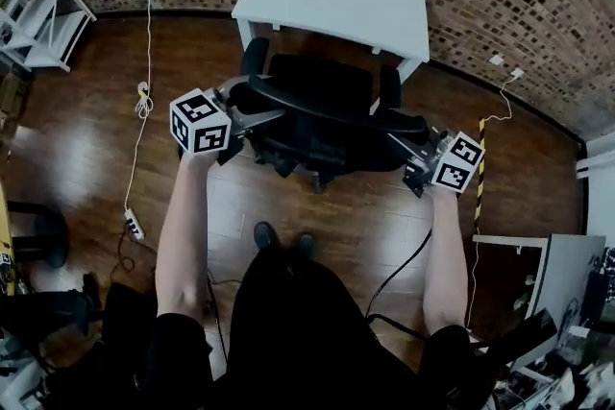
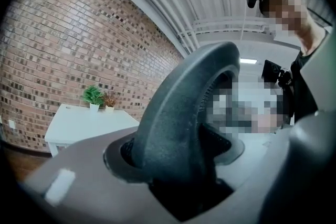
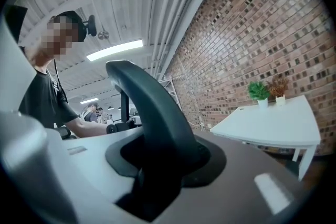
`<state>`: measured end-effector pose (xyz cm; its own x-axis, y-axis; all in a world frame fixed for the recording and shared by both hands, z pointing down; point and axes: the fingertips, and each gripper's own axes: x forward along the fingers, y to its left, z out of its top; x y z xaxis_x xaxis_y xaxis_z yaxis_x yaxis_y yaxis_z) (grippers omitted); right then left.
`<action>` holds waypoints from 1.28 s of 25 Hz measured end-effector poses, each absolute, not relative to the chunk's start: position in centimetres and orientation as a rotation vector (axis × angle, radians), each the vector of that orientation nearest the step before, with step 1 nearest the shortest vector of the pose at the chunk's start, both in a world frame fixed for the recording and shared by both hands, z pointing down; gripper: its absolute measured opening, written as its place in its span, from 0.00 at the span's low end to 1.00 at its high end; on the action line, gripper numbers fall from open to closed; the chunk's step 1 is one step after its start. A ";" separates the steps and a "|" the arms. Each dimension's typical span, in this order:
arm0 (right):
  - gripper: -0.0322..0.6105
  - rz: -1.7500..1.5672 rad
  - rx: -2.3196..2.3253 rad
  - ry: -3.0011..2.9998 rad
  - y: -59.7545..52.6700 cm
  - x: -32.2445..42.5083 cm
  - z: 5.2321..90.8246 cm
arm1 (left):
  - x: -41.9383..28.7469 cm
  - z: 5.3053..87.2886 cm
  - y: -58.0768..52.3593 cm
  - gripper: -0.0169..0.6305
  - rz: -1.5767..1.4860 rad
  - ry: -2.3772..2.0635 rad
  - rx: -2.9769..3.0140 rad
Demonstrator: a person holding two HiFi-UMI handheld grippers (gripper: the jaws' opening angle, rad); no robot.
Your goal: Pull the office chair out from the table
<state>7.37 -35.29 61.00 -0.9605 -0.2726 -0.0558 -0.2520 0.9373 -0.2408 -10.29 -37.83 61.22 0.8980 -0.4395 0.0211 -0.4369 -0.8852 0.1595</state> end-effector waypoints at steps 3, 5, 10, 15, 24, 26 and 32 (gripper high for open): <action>0.30 -0.355 -0.463 2.996 -35.5 7.7 61.0 | -10.4 60.5 -37.6 0.63 -0.031 -0.659 2.906; 0.30 -0.340 -0.473 2.997 -33.9 7.2 61.2 | -10.9 60.4 -36.0 0.62 -0.044 -0.660 2.902; 0.30 -0.289 -0.480 3.009 -24.9 4.9 63.6 | -13.5 62.2 -26.8 0.61 -0.087 -0.645 2.937; 0.30 -0.299 -0.496 3.010 -19.8 5.1 60.1 | -13.8 57.6 -21.8 0.61 -0.101 -0.636 2.942; 0.31 -0.278 -0.504 3.014 -7.9 3.1 58.9 | -16.1 56.3 -10.1 0.61 -0.104 -0.669 2.962; 0.31 -0.283 -0.500 3.010 -6.1 3.4 56.8 | -15.8 54.4 -8.5 0.62 -0.091 -0.678 2.949; 0.30 -0.274 -0.458 3.000 0.4 3.6 53.5 | -15.5 51.5 -2.5 0.63 -0.075 -0.709 2.956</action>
<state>3.56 0.35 53.47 -0.9504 -0.3041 -0.0660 -0.2871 0.9387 -0.1906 -15.48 -2.54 51.53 0.8904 -0.4544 -0.0247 -0.4494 -0.8866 0.1094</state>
